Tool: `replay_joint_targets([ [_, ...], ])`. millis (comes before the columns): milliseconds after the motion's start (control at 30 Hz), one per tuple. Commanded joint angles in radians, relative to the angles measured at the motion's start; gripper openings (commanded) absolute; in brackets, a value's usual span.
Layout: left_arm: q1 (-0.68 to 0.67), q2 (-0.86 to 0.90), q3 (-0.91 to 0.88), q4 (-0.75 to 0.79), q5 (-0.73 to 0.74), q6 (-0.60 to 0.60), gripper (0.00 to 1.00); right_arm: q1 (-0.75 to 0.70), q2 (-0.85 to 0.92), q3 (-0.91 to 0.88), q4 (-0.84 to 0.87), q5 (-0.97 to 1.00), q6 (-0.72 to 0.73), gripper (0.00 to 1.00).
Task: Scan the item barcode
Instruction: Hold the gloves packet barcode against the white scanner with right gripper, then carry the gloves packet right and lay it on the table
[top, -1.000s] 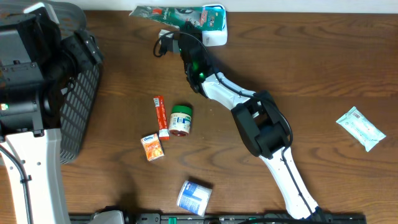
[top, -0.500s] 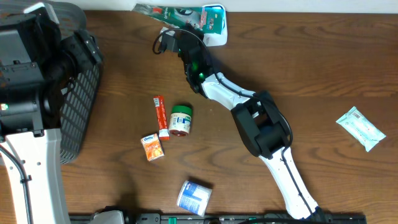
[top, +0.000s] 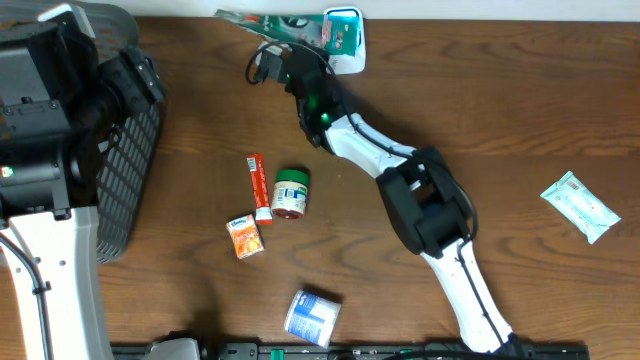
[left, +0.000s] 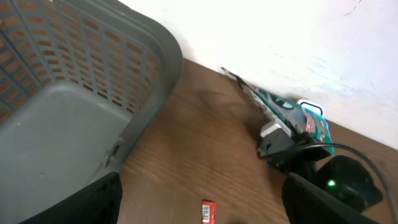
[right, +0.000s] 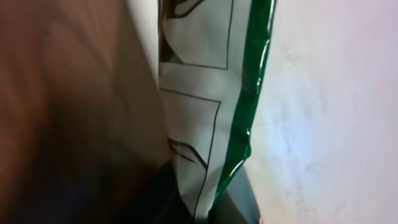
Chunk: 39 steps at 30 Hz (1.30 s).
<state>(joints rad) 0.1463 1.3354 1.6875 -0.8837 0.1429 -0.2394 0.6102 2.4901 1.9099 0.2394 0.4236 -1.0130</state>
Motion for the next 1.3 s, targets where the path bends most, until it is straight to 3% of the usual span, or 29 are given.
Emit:
replay_joint_targets([
  [0,0.004,0.006,0.003,0.001,-0.005,-0.002,0.83,-0.008,-0.172,0.016,-0.073,-0.059,0.164,0.01],
  [200,0.004,0.006,0.003,0.001,-0.005,-0.002,0.83,-0.047,-0.446,0.016,-0.36,-0.124,0.391,0.01],
  [433,0.004,0.006,0.003,0.001,-0.005,-0.002,0.83,-0.177,-0.779,0.016,-0.905,-0.483,0.594,0.01],
  [600,0.004,0.006,0.003,0.001,-0.005,-0.002,0.83,-0.355,-0.94,0.016,-1.336,-0.733,0.616,0.01],
  [800,0.004,0.006,0.003,0.001,-0.005,-0.002,0.83,-0.591,-0.974,-0.005,-1.748,-0.676,0.598,0.01],
  [967,0.004,0.006,0.003,0.001,-0.005,-0.002,0.83,-0.714,-0.966,-0.165,-1.708,-0.653,0.616,0.01],
  [1267,0.004,0.006,0.003,0.001,-0.005,-0.002,0.83,-0.799,-0.965,-0.702,-1.261,-0.393,0.693,0.01],
])
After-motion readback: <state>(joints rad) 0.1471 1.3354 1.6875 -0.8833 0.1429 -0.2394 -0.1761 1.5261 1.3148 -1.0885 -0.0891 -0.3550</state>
